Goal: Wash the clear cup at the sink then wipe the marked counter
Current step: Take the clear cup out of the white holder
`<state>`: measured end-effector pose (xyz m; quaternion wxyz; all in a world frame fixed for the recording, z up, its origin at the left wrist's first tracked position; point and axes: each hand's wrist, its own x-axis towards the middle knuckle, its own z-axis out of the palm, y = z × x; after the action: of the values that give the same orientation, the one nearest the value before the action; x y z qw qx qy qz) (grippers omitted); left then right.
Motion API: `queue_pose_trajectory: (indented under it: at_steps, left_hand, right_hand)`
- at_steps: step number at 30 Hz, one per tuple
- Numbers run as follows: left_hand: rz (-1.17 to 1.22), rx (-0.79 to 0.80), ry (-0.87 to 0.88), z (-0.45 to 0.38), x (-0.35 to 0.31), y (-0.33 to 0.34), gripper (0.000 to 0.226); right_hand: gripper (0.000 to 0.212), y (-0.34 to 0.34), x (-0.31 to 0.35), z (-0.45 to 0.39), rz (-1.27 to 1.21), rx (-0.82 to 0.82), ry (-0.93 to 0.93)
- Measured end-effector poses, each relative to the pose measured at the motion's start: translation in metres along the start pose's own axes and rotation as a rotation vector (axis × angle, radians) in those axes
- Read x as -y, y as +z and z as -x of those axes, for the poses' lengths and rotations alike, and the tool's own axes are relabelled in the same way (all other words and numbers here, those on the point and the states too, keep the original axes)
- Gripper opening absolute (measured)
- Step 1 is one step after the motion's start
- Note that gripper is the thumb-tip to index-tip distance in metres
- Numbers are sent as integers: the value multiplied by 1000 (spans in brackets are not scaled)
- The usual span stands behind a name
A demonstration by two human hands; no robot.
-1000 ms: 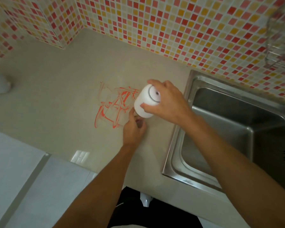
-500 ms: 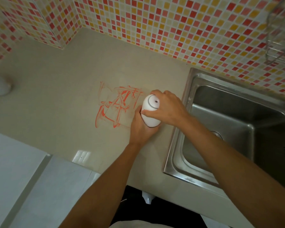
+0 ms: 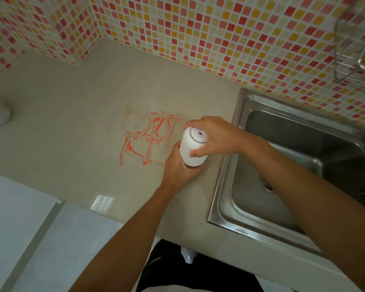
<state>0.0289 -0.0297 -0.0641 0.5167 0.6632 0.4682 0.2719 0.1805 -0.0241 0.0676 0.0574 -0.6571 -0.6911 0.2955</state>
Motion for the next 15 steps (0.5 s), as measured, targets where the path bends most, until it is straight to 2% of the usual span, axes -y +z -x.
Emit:
queue_pose_trajectory:
  at_steps: [4, 7, 12, 15]
  left_hand:
    - [50, 27, 23, -4, -3, -2, 85]
    - [67, -27, 41, -7, -4, -3, 84]
    - [16, -75, 91, -17, -17, -9, 77]
    - [12, -102, 78, -18, -16, -15, 73]
  right_hand:
    - [71, -16, 6, 3, 22, -10, -33]
    - [71, -31, 10, 8, -3, -72, -38]
    - [68, -47, 6, 28, -166, -226, 43]
    - [65, -47, -9, 38, -345, -329, 150]
